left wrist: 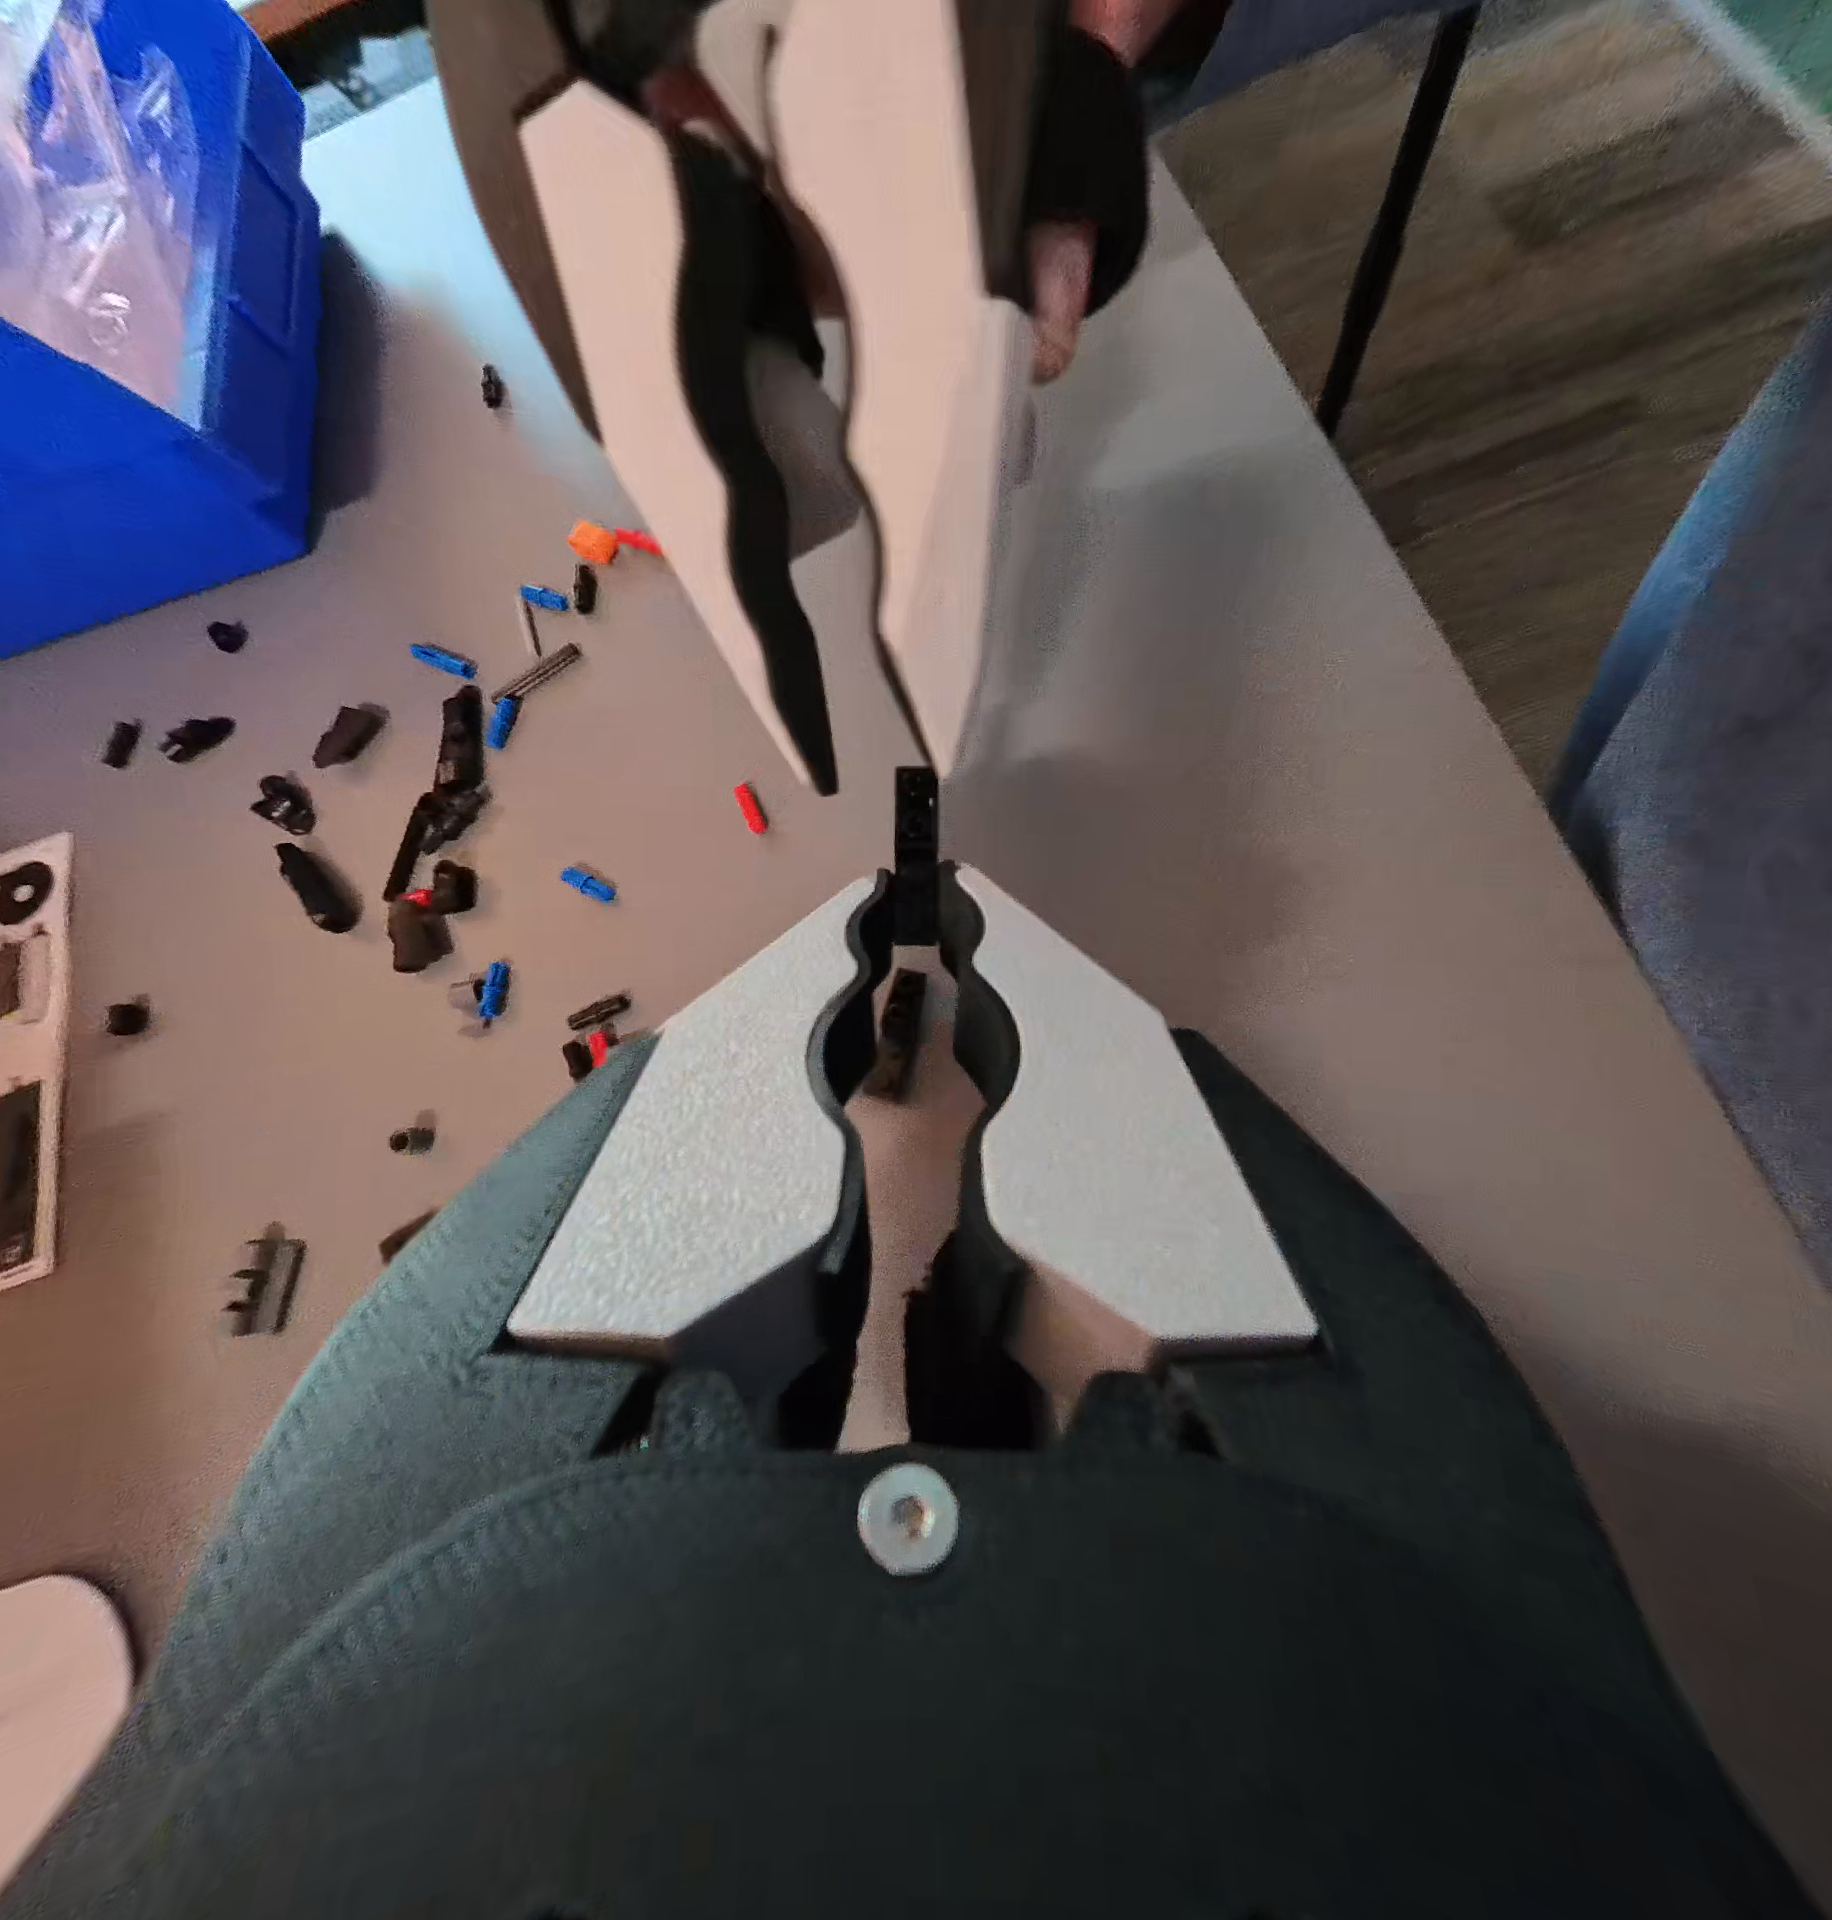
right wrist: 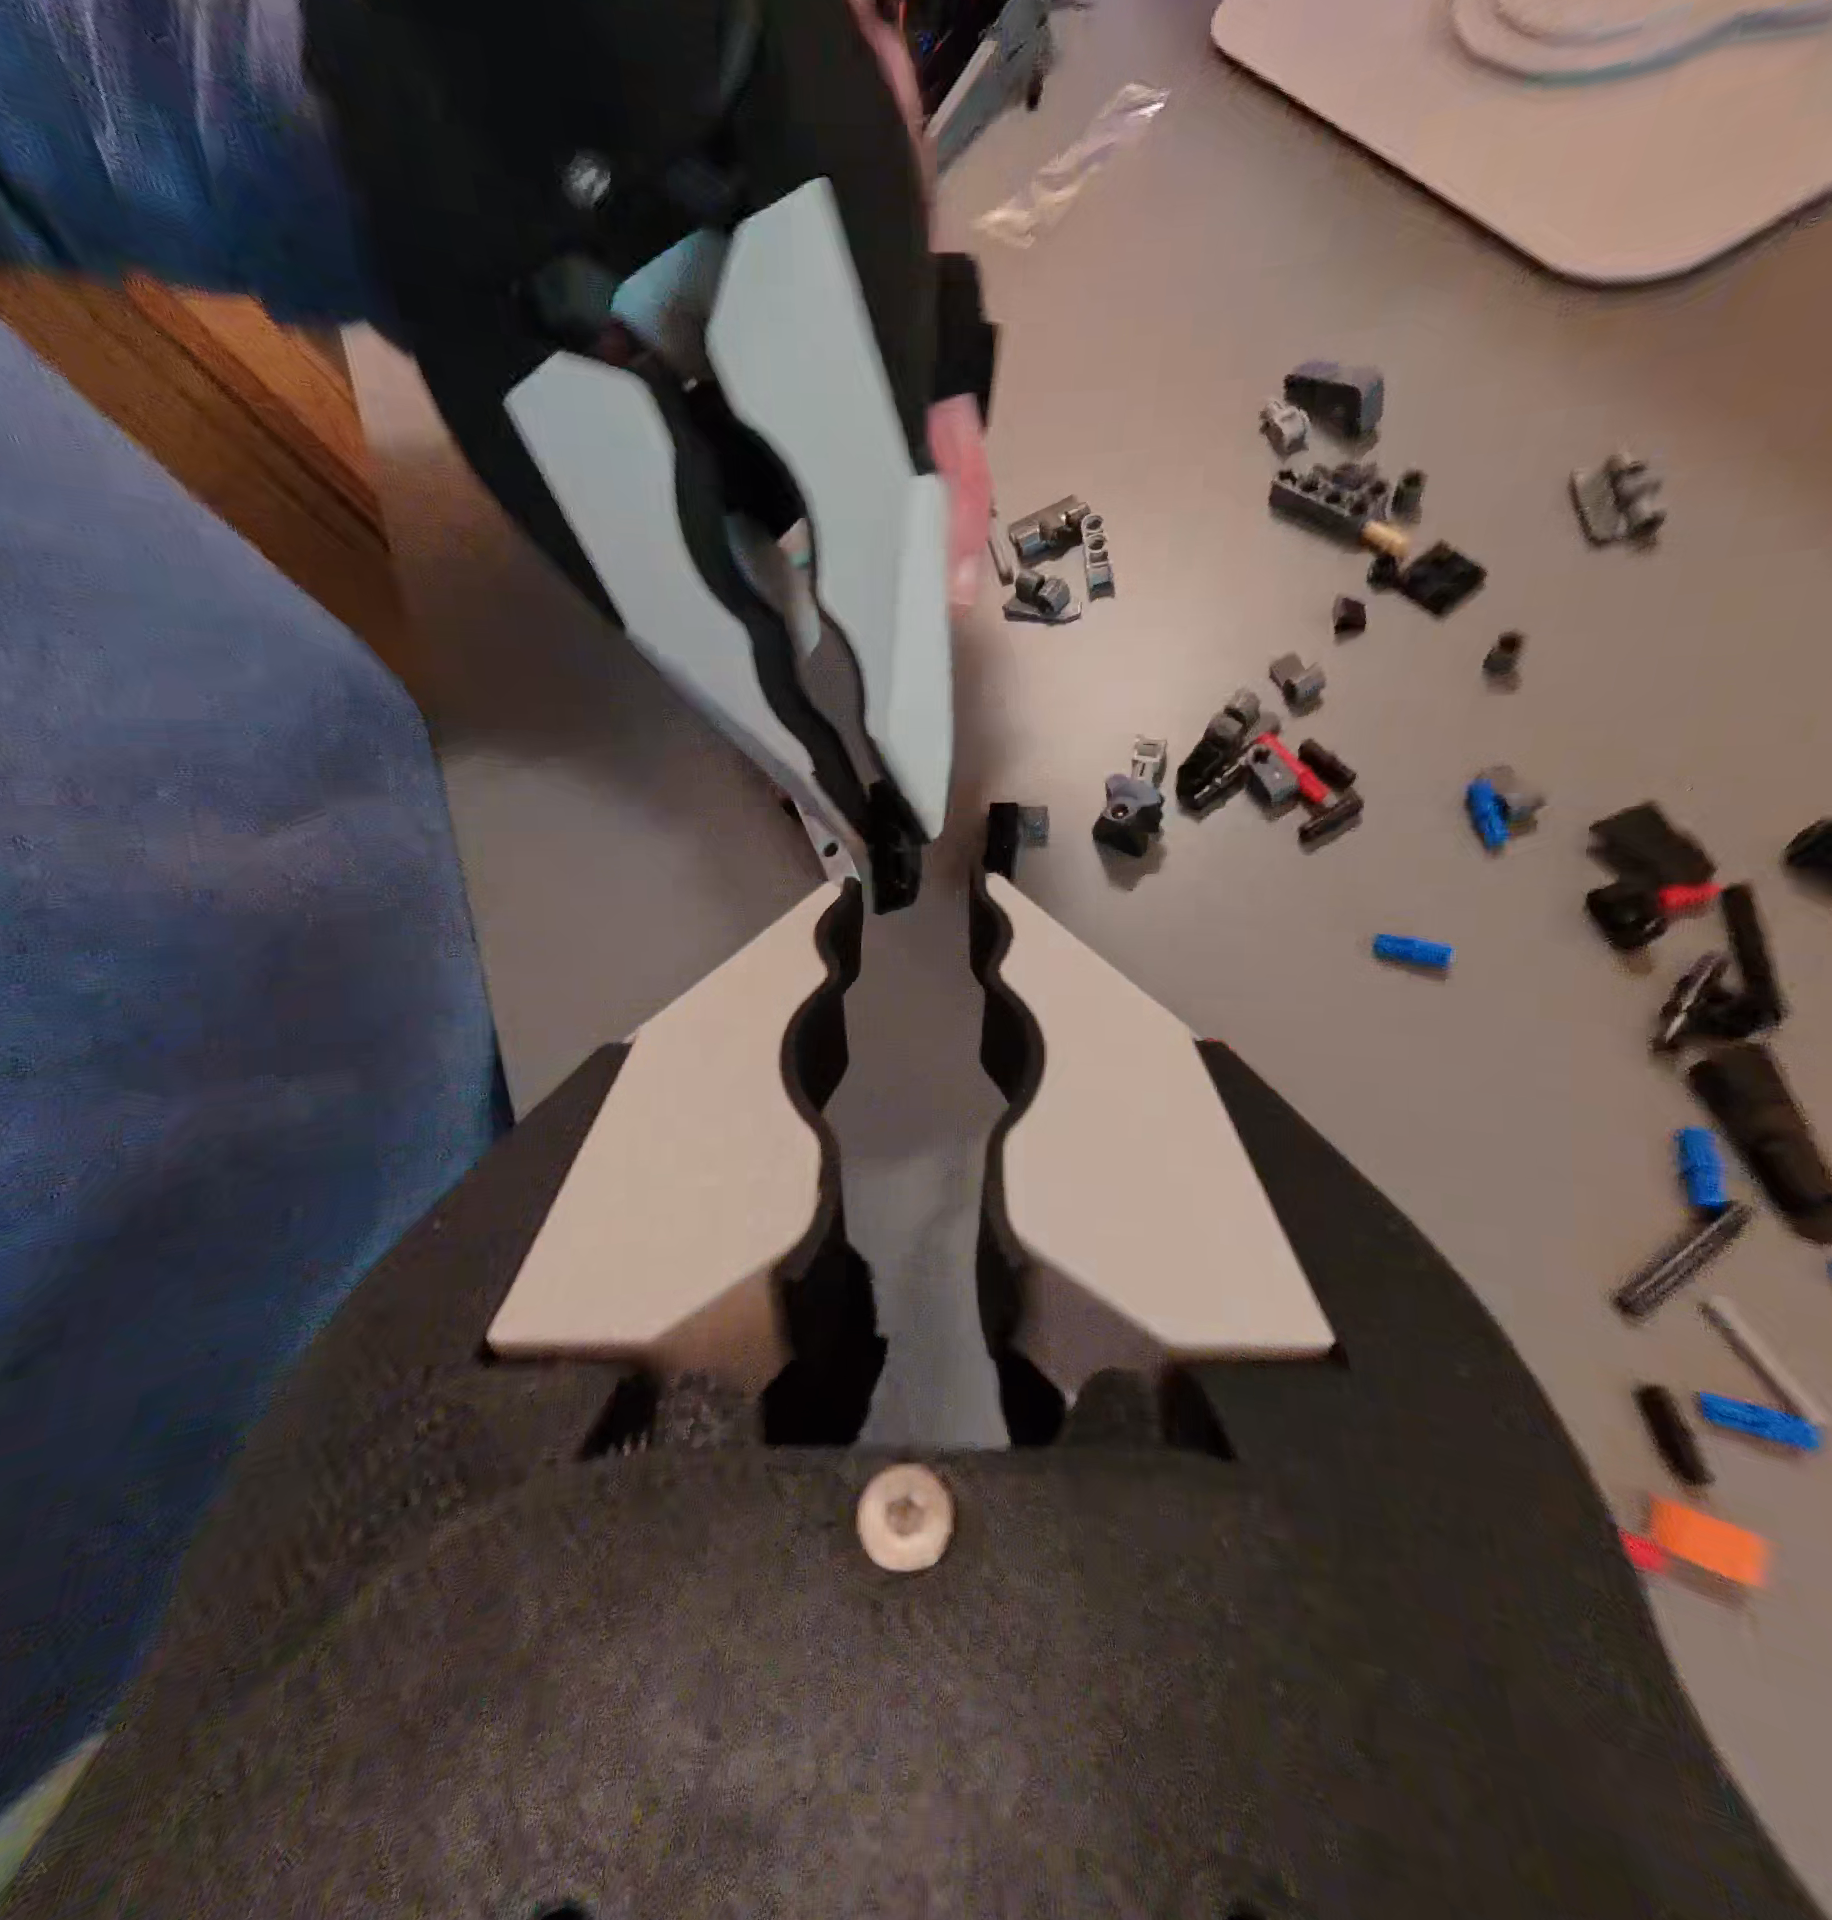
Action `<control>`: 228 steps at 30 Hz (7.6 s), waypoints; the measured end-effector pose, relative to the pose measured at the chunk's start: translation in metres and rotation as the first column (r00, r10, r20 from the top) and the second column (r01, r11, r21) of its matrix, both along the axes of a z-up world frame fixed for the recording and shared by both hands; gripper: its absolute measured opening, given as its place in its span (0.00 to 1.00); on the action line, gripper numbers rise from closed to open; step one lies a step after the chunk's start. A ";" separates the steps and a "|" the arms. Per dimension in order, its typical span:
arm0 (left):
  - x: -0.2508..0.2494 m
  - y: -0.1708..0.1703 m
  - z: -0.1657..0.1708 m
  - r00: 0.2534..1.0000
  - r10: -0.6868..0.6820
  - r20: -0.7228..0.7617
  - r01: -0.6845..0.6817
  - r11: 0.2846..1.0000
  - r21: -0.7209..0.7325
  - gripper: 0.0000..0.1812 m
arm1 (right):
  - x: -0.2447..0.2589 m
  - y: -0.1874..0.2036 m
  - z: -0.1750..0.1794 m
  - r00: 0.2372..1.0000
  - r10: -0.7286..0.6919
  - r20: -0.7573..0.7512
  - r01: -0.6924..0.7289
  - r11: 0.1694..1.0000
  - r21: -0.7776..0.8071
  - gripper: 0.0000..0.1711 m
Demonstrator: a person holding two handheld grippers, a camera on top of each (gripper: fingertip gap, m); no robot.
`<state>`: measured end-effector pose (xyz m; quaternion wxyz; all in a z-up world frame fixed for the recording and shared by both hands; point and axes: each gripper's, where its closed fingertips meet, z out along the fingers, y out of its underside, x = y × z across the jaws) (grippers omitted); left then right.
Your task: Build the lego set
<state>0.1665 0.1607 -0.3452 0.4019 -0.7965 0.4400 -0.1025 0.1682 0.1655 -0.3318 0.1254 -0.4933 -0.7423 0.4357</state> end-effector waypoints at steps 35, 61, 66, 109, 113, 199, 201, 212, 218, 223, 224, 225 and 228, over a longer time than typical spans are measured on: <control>-0.040 -0.001 -0.046 0.958 0.096 -0.271 -0.079 0.994 0.071 0.09 | -0.028 0.001 -0.060 0.956 -0.114 0.272 0.110 0.993 0.032 0.03; -0.034 0.000 -0.053 0.935 -0.009 -0.355 0.005 1.000 -0.012 0.02 | -0.024 0.001 -0.059 0.954 -0.055 0.295 0.030 0.996 0.088 0.06; -0.033 0.001 -0.053 0.927 -0.027 -0.374 0.019 1.000 -0.025 0.02 | -0.024 0.001 -0.053 0.963 -0.060 0.263 0.036 0.995 0.096 0.07; -0.032 0.005 -0.053 0.960 -0.031 -0.280 0.004 0.995 -0.096 0.02 | -0.040 0.001 -0.063 0.886 -0.069 0.459 0.137 0.983 -0.118 0.00; -0.033 0.005 -0.053 0.964 -0.020 -0.266 -0.006 0.995 -0.096 0.02 | -0.041 0.001 -0.064 0.867 -0.063 0.494 0.103 0.993 -0.055 0.00; -0.041 -0.006 0.031 0.927 0.327 -0.182 -0.289 0.935 0.205 0.19 | -0.025 -0.014 0.006 0.971 0.190 0.147 -0.066 0.799 -0.597 0.08; -0.038 -0.006 0.029 0.925 0.311 -0.216 -0.270 0.942 0.200 0.17 | -0.024 -0.018 0.009 0.966 0.219 0.140 -0.095 0.799 -0.593 0.08; -0.068 -0.043 0.019 0.847 0.517 -0.126 -0.498 0.853 0.153 0.19 | -0.029 -0.017 0.013 0.977 0.183 0.105 -0.123 0.897 -0.426 0.08; -0.088 -0.075 0.005 0.752 0.656 -0.067 -0.649 0.755 0.100 0.18 | -0.043 -0.028 0.015 0.985 0.157 0.068 -0.139 0.965 -0.223 0.08; -0.095 -0.092 0.003 0.702 0.712 -0.014 -0.711 0.701 0.055 0.17 | -0.064 -0.047 0.018 0.986 0.164 0.023 -0.162 0.985 -0.055 0.08; -0.096 -0.094 0.004 0.697 0.717 -0.014 -0.716 0.696 0.053 0.16 | -0.068 -0.050 0.017 0.987 0.158 0.017 -0.158 0.987 -0.025 0.08; -0.098 -0.097 0.005 0.693 0.721 -0.015 -0.719 0.693 0.052 0.16 | -0.071 -0.053 0.017 0.987 0.158 0.018 -0.158 0.987 -0.004 0.08; -0.103 -0.104 0.004 0.680 0.733 -0.021 -0.732 0.680 0.048 0.16 | -0.075 -0.058 0.016 0.986 0.165 0.007 -0.165 0.986 0.031 0.08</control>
